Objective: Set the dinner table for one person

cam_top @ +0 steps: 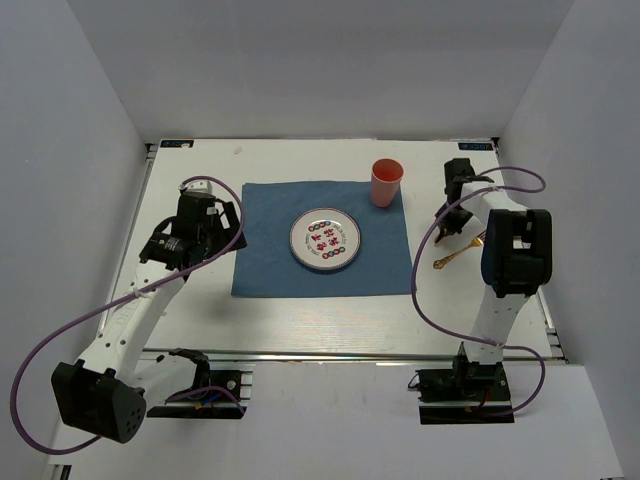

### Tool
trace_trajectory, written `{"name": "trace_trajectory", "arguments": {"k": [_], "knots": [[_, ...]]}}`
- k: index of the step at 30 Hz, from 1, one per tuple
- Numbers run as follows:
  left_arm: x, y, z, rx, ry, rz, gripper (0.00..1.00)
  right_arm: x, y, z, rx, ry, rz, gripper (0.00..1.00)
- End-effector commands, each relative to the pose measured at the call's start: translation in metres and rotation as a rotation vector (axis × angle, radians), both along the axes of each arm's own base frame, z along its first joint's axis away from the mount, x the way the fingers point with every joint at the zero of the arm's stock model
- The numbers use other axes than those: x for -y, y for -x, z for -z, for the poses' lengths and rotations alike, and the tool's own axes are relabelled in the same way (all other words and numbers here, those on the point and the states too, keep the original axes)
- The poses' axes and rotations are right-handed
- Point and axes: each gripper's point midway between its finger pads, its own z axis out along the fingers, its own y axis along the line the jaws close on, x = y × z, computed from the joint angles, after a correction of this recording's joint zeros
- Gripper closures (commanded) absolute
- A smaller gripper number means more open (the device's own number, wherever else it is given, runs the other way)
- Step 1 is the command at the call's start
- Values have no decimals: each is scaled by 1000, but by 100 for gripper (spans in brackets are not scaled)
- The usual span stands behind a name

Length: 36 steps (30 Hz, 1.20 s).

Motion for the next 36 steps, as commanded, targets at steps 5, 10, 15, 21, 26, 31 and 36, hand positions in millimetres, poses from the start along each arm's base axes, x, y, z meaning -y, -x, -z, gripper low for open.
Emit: {"name": "trace_trajectory", "arguments": {"k": [5,10,15,21,26,31,36], "knots": [[-3,1,-6,20,2,-8,2,-13,-12,-56,144,151,-249,100],[-2,0,-5,17,5,-5,2,-36,16,-60,167,101,-366,100],[-1,0,-4,18,7,1,2,-69,44,-75,246,34,-521,100],[0,-1,-5,17,7,4,2,-102,83,-72,292,-72,-722,100],[0,-1,-9,37,15,6,2,-111,103,-64,256,-85,-759,100],[2,-1,-9,36,19,10,2,-120,114,-51,226,-100,-830,100],[2,0,-12,55,29,8,2,-128,112,-44,228,-99,-860,100]]}}
